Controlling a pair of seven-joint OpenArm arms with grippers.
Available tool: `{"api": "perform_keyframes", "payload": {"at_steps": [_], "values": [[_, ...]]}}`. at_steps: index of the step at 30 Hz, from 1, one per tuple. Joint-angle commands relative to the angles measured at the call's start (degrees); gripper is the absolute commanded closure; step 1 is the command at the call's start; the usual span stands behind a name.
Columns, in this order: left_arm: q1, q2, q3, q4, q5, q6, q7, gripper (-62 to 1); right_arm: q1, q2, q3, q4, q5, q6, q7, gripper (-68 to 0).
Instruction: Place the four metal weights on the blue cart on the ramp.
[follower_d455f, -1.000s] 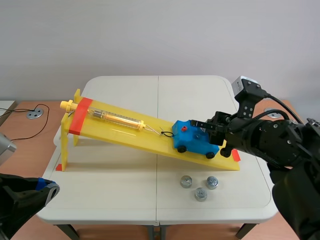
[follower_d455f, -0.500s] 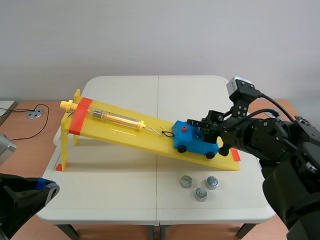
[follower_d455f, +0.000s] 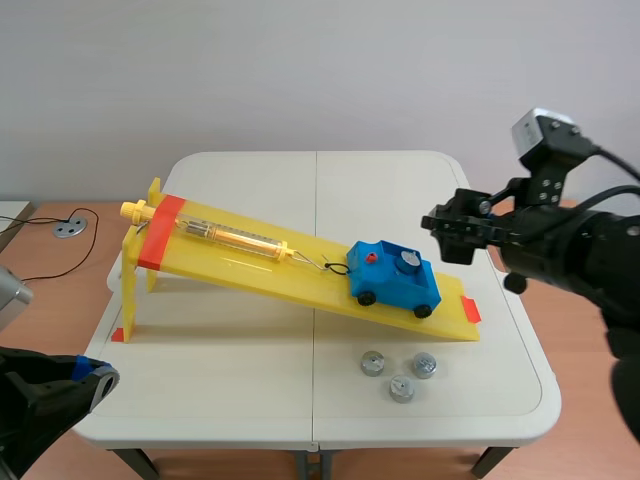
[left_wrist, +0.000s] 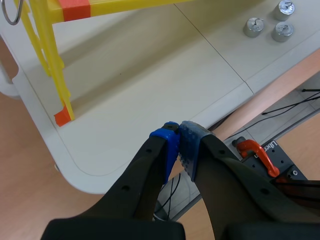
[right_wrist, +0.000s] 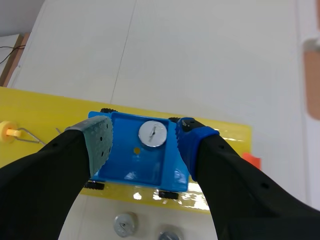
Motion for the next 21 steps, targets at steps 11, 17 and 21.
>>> {"api": "perform_keyframes", "payload": {"at_steps": [11, 17, 21], "values": [[-0.5, 1.2, -1.0, 4.3, -4.2, -1.8, -4.8, -4.0, -13.2, 15.8, 0.5, 23.3, 5.6, 3.5, 2.7, -29.5], [-0.5, 1.2, -1.0, 4.3, -4.2, -1.8, -4.8, -4.0, -18.5, 19.4, 0.1, 24.8, 3.2, 3.5, 2.1, -29.5], [-0.5, 1.2, -1.0, 4.3, -4.2, -1.8, -4.9, -4.0, -18.8, 19.3, -2.7, 22.8, -0.3, 3.5, 4.4, -29.5]]}}
